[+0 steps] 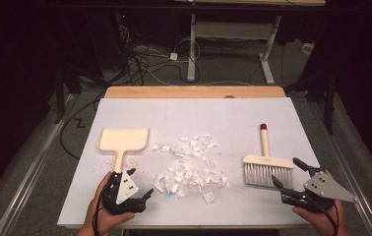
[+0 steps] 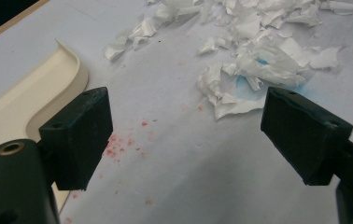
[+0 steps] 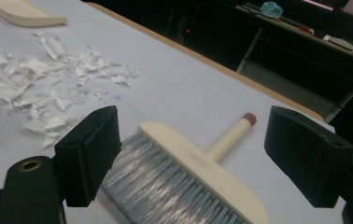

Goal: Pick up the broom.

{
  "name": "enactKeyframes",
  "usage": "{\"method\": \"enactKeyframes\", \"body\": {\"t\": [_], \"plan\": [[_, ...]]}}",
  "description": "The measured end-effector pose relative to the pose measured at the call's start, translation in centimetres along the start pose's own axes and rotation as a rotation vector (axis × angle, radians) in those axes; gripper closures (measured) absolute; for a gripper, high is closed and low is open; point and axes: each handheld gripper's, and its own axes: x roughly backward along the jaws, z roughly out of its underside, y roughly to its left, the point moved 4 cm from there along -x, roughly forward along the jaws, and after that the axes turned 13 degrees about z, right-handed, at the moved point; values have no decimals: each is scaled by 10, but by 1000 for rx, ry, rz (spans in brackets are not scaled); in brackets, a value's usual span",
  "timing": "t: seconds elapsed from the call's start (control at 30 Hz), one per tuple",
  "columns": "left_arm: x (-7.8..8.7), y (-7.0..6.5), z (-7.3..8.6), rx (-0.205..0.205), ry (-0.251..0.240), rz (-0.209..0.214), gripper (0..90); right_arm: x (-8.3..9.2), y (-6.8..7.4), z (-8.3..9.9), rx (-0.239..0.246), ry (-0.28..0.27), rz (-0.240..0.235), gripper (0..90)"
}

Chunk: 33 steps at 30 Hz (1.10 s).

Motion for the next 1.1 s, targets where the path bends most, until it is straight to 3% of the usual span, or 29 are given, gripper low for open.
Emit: {"method": "enactKeyframes", "body": {"t": [0.13,0.3,0.47,0.73,0.8,0.83,0.93,0.97,1.0,1.1], "plan": [[0,-1,2,0,7,1,158,-5,-3,2,-19,11,-5,188],[1,-1,2,1,0,-1,158,-8,-1,3,3,27,11,188],[1,0,4,4,-3,11,158,-10,-3,4,-7,48,17,188],[0,-1,7,3,14,12,158,-33,-11,0,-43,112,54,193],[-1,-3,7,23,19,20,158,-45,-16,-4,-41,148,63,196],[-2,-3,6,13,17,17,158,-52,-18,-6,-37,166,81,204],[-5,-5,7,5,37,30,159,-77,-24,-7,-65,295,107,211],[-5,-5,7,5,37,30,158,-77,-24,-7,-65,295,107,211],[-6,-6,7,5,37,33,158,-94,-29,-6,-80,375,118,215],[-8,-5,10,9,56,44,159,-120,-34,-2,-128,472,113,221]]}}
